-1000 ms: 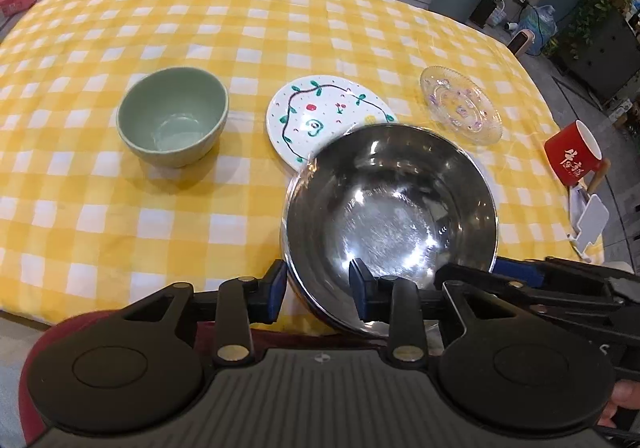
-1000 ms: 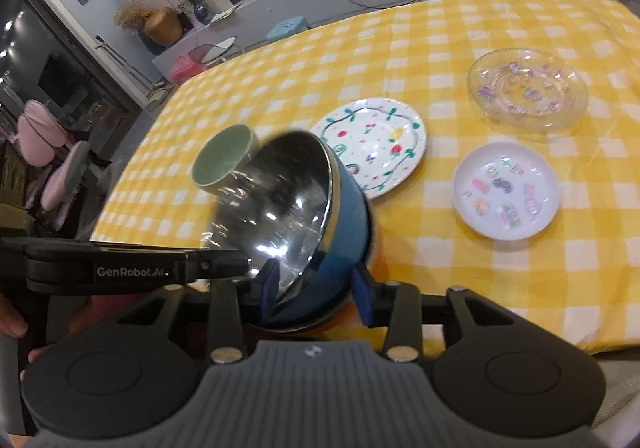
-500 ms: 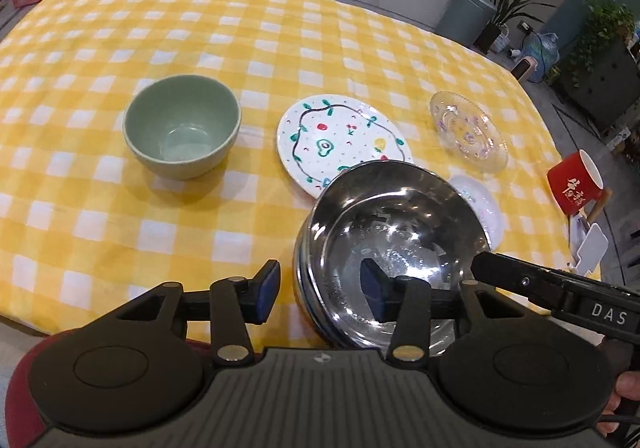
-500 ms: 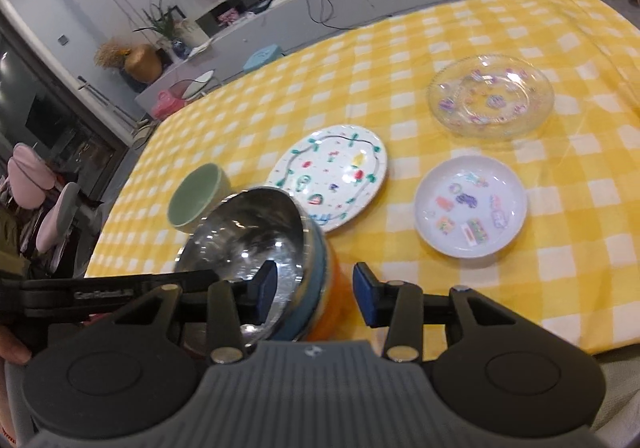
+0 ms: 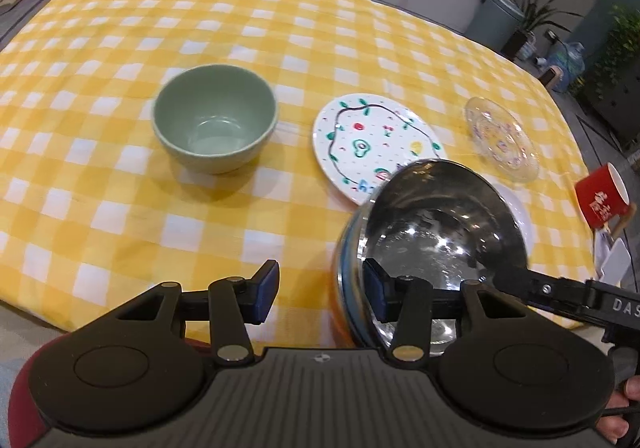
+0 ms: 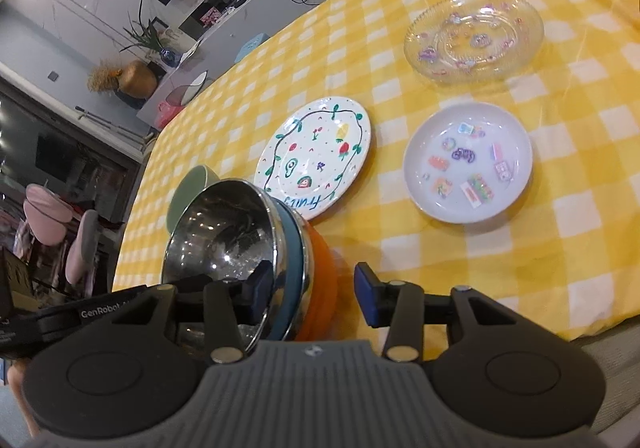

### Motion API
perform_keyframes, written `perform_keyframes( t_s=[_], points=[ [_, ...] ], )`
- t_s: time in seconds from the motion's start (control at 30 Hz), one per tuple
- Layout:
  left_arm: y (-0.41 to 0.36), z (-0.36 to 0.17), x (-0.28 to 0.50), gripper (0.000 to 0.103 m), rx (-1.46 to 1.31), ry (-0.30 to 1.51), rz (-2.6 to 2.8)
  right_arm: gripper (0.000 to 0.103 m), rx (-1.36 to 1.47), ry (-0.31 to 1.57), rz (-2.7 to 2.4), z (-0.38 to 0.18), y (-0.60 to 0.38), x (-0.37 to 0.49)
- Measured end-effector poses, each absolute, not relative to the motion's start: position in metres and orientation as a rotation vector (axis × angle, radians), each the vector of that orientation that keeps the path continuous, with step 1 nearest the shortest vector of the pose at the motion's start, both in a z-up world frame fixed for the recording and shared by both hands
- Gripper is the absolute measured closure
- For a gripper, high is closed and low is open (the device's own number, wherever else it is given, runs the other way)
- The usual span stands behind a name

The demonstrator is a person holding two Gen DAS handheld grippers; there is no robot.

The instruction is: Organize plates and bowls

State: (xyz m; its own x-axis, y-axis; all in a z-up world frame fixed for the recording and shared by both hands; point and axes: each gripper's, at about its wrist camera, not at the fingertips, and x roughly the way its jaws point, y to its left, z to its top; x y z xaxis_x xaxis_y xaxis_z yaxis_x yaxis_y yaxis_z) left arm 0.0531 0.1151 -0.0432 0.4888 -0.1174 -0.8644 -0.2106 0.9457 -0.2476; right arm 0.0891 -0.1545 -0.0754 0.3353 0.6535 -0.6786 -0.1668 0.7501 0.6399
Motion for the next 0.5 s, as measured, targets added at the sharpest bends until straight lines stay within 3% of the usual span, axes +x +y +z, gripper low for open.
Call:
perform_keyframes(
  t_s=[0.1,0.5],
  points=[
    [0.12,-0.045,0.054,0.046,-0.372,1.047,0.071,0.053,0.527,1.112,0.561,-0.078,-0.155,0.091],
    [0.112,-0.051,0.069,0.044,-0.403,1.001,0.106,0.053,0.549,1.052,0.586,-0.073,-0.149,0.101]
  ],
)
